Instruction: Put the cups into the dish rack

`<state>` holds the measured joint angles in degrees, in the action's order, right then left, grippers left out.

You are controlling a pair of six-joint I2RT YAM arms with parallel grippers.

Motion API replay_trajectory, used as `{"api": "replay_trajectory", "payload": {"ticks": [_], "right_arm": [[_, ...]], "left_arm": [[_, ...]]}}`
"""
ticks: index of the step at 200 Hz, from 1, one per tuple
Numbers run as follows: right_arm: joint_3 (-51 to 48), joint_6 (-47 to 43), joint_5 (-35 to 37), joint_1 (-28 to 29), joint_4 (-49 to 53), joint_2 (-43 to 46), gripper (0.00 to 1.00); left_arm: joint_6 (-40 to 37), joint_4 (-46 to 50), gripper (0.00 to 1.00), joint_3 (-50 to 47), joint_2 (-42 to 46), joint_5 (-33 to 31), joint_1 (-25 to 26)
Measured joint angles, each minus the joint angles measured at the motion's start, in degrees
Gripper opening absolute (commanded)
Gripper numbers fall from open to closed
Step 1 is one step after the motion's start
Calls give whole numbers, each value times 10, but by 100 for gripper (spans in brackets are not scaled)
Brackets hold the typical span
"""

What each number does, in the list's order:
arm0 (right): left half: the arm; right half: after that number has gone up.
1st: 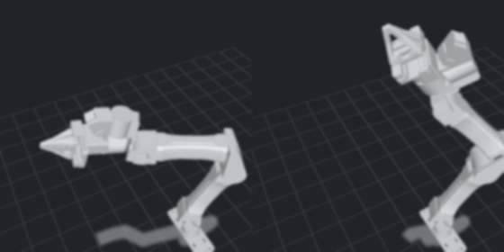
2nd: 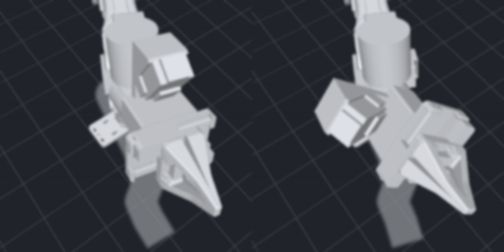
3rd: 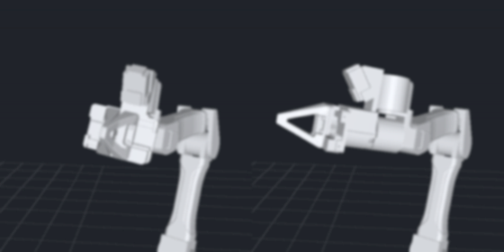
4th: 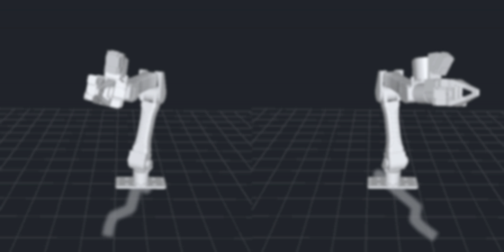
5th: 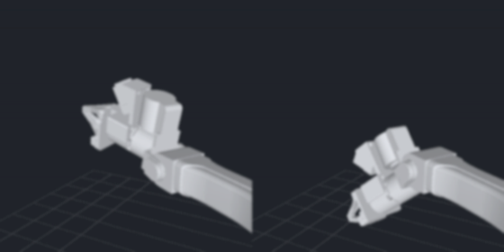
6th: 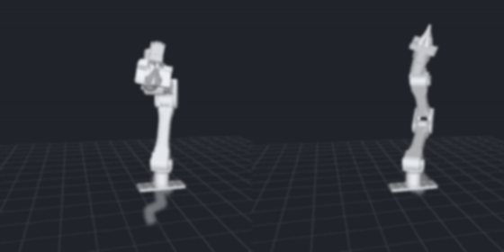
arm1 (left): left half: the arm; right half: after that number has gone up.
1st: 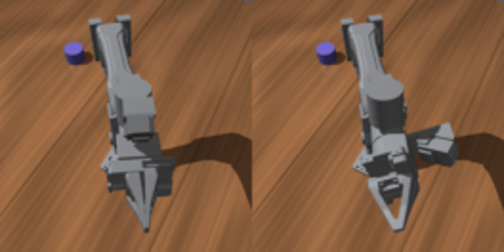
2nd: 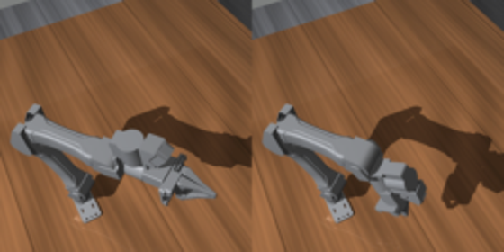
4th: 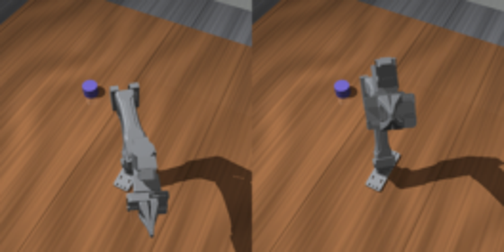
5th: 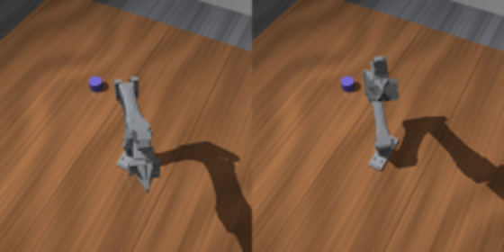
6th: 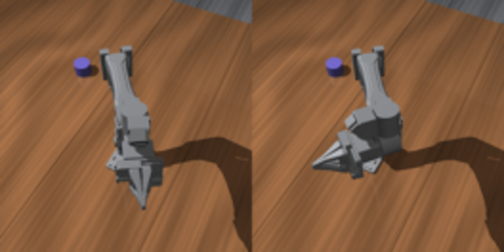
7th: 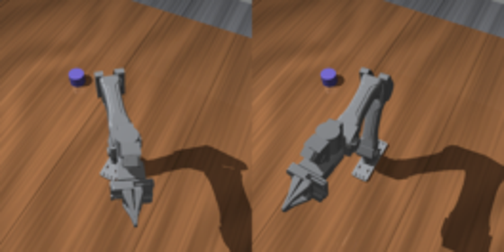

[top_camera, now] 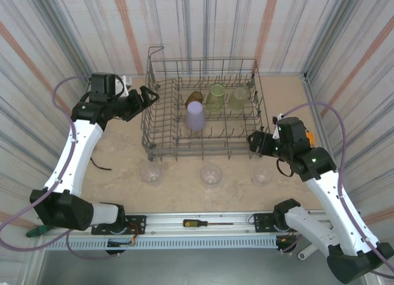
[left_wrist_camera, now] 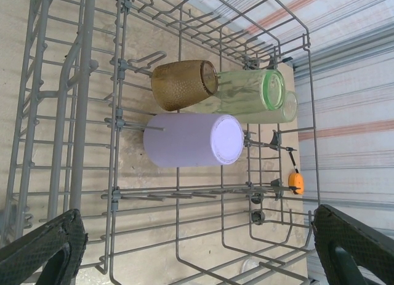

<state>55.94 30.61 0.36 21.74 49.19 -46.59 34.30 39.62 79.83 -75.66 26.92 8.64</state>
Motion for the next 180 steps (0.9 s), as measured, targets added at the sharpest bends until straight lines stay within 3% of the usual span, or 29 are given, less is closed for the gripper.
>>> {"api": "replay_trajectory", "payload": {"ticks": [91, 180], "right_arm": [[-109, 64, 30, 52, 21, -12, 100], [-153, 101, 61, 97, 0, -66, 76]], "left_arm": [[-22, 0, 99, 3, -7, -2, 0], [-36, 0, 99, -1, -6, -6, 0]]}}
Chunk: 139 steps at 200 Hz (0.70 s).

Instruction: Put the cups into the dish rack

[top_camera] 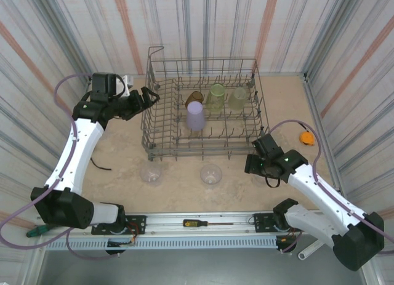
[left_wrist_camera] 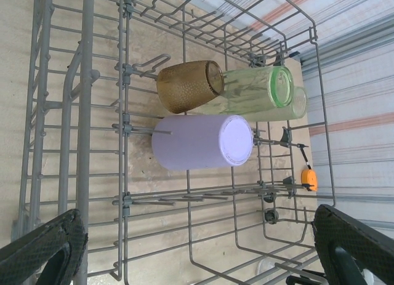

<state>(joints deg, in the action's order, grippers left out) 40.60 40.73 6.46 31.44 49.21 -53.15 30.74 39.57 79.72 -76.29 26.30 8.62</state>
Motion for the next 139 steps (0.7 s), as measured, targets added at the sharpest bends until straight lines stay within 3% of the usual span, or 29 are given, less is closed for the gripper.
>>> {"api": "replay_trajectory", "payload": {"ticks": [33, 139], "right_arm": [[-6, 9, 0, 6, -16, -16, 71], [-9, 16, 49, 23, -80, -80, 35]], "left_arm": [[-1, -5, 98, -11, 2, 0, -1], [-16, -6, 98, -33, 17, 2, -11]]}}
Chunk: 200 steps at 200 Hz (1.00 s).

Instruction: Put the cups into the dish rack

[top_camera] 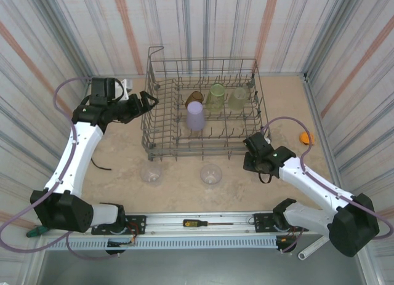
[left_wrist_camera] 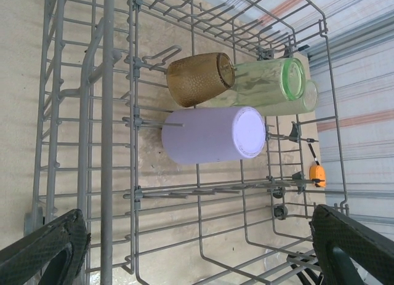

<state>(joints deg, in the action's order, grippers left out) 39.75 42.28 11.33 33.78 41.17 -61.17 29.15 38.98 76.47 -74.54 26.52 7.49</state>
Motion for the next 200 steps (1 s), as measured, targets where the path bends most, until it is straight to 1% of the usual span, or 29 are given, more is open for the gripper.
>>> {"api": "replay_trajectory", "payload": {"ticks": [14, 39, 53, 89, 114, 155, 200], "right_arm": [[0, 5, 9, 5, -6, -7, 28], [0, 10, 24, 16, -12, -16, 26], [0, 10, 28, 20, -14, -21, 20], [5, 12, 39, 27, -17, -34, 10], [6, 16, 41, 30, -17, -36, 1], [4, 23, 41, 32, -19, -35, 0], [-6, 28, 34, 35, -6, -4, 0]], "left_arm": [[-1, 0, 98, 0, 0, 0, -1], [-7, 2, 99, 0, 4, 4, -4], [-9, 2, 99, 0, 8, 5, -6], [-9, 2, 99, -1, 15, 11, -12], [-9, 2, 99, -5, 16, 15, -13], [-9, 2, 99, -12, 18, 26, -14], [-9, 2, 99, -13, 18, 42, -14]]}}
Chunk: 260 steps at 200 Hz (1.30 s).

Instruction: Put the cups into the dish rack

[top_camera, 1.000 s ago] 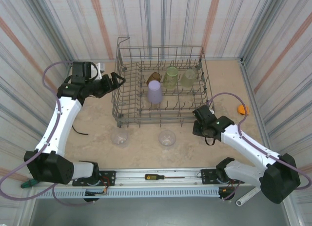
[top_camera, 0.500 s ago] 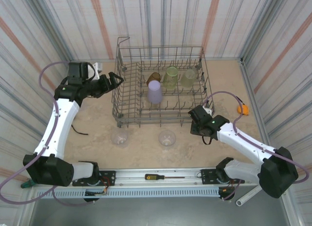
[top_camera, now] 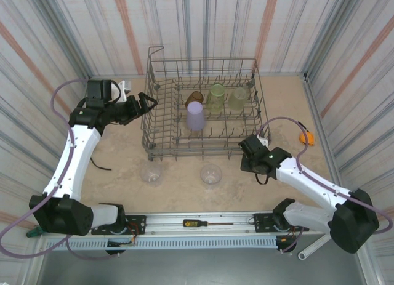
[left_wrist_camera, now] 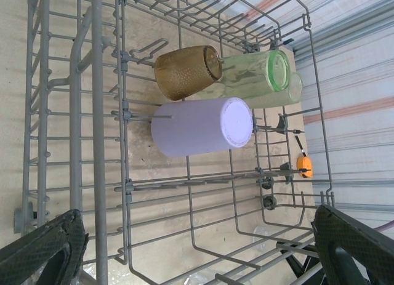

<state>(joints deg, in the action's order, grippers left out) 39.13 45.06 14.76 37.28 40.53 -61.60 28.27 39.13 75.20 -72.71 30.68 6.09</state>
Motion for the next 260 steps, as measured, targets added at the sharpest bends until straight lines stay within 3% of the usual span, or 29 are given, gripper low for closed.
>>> {"api": "replay_trajectory", "payload": {"ticks": [88, 143, 199, 260], "right_arm": [[24, 83, 5, -7, 176, 63, 0], [96, 77, 25, -72, 231, 65, 0], [136, 12, 32, -169, 261, 67, 0], [202, -57, 28, -237, 259, 49, 0]], "left_arm": [[0, -4, 99, -20, 16, 23, 0], [0, -4, 99, -20, 16, 25, -1], [2, -9, 99, -20, 16, 25, -2], [2, -17, 99, -18, 5, 26, -2]]}}
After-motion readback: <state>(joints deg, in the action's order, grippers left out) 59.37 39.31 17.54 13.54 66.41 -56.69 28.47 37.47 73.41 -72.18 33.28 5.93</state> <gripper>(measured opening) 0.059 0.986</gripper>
